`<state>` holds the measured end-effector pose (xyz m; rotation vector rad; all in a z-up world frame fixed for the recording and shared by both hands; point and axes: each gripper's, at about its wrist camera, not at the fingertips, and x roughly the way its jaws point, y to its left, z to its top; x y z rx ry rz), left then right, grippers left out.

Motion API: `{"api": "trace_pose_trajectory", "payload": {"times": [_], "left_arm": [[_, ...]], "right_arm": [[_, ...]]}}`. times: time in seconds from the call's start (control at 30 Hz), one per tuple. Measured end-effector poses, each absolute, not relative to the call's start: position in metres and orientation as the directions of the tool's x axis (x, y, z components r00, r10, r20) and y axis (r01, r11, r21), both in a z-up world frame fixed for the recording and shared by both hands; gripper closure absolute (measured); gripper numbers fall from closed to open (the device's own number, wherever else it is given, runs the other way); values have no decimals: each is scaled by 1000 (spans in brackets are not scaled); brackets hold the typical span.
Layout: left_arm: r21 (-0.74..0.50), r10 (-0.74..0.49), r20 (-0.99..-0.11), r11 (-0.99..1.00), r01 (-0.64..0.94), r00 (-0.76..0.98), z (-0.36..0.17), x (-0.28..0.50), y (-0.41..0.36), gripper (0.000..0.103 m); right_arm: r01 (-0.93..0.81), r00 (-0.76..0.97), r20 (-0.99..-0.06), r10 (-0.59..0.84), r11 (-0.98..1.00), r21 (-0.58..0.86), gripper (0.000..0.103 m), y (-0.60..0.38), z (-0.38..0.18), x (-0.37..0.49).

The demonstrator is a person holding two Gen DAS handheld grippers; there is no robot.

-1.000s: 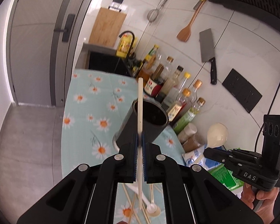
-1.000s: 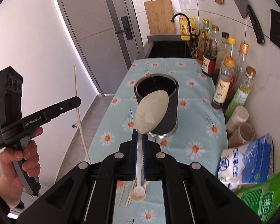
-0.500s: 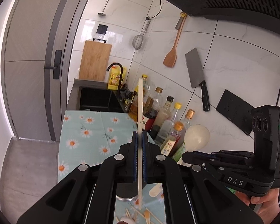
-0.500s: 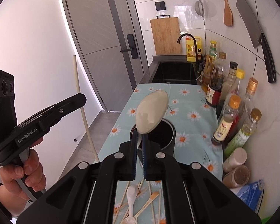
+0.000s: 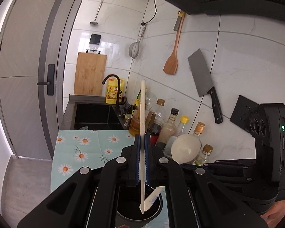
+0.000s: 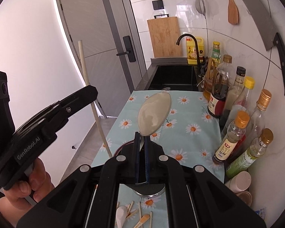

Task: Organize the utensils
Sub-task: 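Carry chopstick and spoon over the black holder and release both into it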

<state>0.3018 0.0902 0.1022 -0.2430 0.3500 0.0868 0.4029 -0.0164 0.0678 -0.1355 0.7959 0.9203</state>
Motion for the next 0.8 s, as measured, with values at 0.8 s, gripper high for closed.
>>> {"api": "trace_pose_trajectory", "payload": {"times": [0.8], "left_arm": [[-265, 31, -469, 948, -174, 882, 45, 322, 108, 98]], "right_arm": [[-719, 220, -766, 604, 631, 291, 94, 9, 9, 422]]}}
